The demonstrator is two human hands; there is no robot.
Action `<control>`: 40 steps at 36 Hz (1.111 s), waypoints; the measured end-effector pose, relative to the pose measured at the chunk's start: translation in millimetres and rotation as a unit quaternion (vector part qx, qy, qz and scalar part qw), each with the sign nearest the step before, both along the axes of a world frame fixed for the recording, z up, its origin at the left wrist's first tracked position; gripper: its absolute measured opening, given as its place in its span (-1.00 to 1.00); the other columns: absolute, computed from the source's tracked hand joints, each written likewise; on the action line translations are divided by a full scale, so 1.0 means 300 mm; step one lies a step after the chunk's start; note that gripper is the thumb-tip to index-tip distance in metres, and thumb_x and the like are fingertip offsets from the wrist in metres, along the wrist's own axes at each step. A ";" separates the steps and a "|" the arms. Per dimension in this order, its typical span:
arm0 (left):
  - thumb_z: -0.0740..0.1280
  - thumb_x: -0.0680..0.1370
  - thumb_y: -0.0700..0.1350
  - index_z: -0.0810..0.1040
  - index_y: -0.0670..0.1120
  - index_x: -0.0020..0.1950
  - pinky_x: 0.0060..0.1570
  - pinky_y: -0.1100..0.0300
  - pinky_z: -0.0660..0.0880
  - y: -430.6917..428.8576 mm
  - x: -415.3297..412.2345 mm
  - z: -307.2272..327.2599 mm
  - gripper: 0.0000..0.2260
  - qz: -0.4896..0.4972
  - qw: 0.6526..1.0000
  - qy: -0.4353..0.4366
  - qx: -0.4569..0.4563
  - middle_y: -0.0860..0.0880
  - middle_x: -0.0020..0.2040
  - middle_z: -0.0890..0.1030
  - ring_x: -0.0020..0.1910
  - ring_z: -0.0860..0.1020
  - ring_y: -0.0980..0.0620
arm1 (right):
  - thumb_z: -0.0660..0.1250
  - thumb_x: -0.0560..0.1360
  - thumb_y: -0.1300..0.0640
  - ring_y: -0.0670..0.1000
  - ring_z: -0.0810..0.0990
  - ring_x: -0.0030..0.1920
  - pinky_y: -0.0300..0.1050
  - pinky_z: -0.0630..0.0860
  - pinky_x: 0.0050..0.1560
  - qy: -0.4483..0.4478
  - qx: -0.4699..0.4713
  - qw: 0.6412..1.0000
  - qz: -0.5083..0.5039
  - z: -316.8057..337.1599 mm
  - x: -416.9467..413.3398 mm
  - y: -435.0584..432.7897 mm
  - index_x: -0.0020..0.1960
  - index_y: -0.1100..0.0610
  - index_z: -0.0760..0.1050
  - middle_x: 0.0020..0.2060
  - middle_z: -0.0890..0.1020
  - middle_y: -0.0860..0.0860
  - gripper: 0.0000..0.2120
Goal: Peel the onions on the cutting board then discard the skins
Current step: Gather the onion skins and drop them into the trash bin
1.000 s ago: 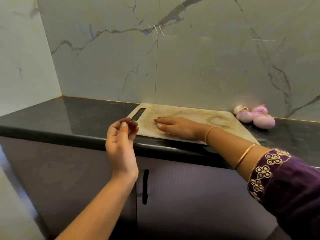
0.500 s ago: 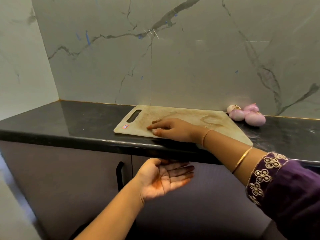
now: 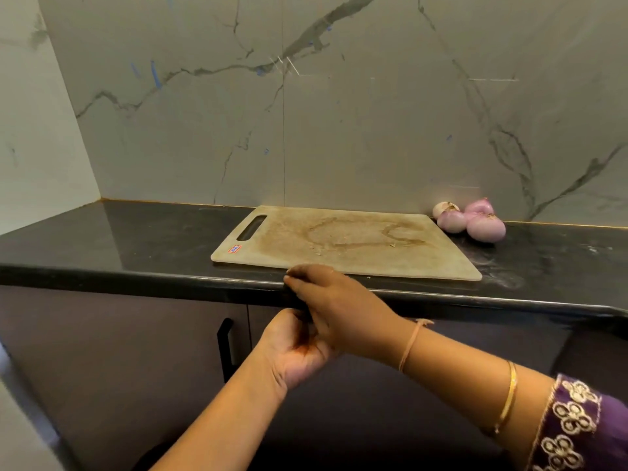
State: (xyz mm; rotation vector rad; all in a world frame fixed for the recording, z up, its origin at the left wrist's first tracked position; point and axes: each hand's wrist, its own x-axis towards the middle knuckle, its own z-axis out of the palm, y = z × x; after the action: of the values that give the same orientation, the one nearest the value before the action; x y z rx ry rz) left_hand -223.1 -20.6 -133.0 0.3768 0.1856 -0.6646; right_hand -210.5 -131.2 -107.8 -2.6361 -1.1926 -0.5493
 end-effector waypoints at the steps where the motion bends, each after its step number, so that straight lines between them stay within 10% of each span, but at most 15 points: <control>1: 0.23 0.47 -0.17 0.57 -0.35 0.07 -0.22 -0.06 0.60 0.000 0.000 -0.001 -0.69 0.009 1.000 0.001 0.001 -0.29 -0.02 0.63 -0.17 0.66 -0.24 | 0.18 0.49 0.19 0.22 0.59 0.14 -0.04 0.52 0.16 -0.012 -0.004 1.000 0.010 -0.017 -0.006 -0.003 0.29 0.33 0.50 0.17 0.57 0.24 -0.59; 8: 0.27 0.45 -0.11 0.61 -0.26 -0.24 -0.59 0.07 0.54 -0.009 -0.020 0.012 -0.76 0.067 0.998 0.010 0.014 -0.17 -0.31 0.63 -0.41 0.64 -0.13 | 0.12 0.49 0.22 0.24 0.50 0.28 0.09 0.38 0.35 -0.047 -0.014 0.995 0.092 -0.064 -0.032 -0.020 0.28 0.33 0.51 0.21 0.56 0.26 -0.57; 13: 0.22 0.48 -0.18 0.60 -0.33 -0.15 -0.39 -0.04 0.62 0.000 -0.001 0.007 -0.76 0.034 0.999 0.010 -0.034 -0.23 -0.21 0.63 -0.27 0.66 -0.17 | 0.12 0.47 0.26 0.11 0.38 0.38 -0.22 0.23 0.43 0.032 0.071 0.992 0.095 -0.020 -0.051 -0.040 0.34 0.24 0.48 0.32 0.49 0.18 -0.54; 16: 0.10 0.60 -0.05 0.40 -0.49 0.23 0.18 -0.31 0.36 -0.002 0.002 0.014 -0.51 -0.034 0.999 0.025 -0.031 -0.50 0.20 0.45 0.22 0.44 -0.41 | 0.16 0.57 0.32 -0.04 0.41 0.30 -0.59 0.17 0.20 0.114 0.201 0.973 0.007 0.082 0.012 -0.085 0.39 0.16 0.44 0.32 0.49 0.09 -0.60; 23: 0.08 0.62 0.11 0.20 -0.48 0.39 0.20 -0.35 0.17 -0.007 0.009 0.006 -0.34 -0.015 0.997 0.069 -0.042 -0.56 0.29 0.31 0.32 0.30 -0.45 | -0.05 0.68 -0.07 0.05 0.20 0.51 -0.14 0.05 0.46 0.255 0.090 0.928 -0.256 0.192 0.224 -0.272 0.54 0.17 0.17 0.53 0.23 0.07 -0.49; 35: 0.18 0.52 -0.08 0.38 -0.49 0.27 0.26 -0.25 0.28 0.003 0.005 0.009 -0.49 -0.030 0.999 0.010 -0.034 -0.51 0.22 0.43 0.17 0.43 -0.44 | 0.03 0.68 0.02 -0.06 0.11 0.53 -0.26 0.00 0.42 0.252 -0.025 0.966 -0.056 0.155 0.143 -0.065 0.54 0.08 0.18 0.55 0.17 -0.05 -0.55; 40: 0.15 0.52 -0.18 0.45 -0.51 0.18 -0.08 -0.31 0.48 0.008 0.011 0.012 -0.59 -0.048 0.998 -0.013 -0.040 -0.49 0.19 0.47 0.14 0.47 -0.40 | 0.10 0.67 0.10 -0.10 0.12 0.52 -0.42 -0.03 0.41 0.207 -0.026 0.978 0.023 0.108 0.072 -0.073 0.52 0.12 0.22 0.53 0.21 -0.02 -0.57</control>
State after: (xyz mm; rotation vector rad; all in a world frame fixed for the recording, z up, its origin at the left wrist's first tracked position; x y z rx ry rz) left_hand -219.6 -18.3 -129.3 0.3191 0.1159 -0.7588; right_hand -188.8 -153.2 -75.4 -2.5784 -1.1382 0.0458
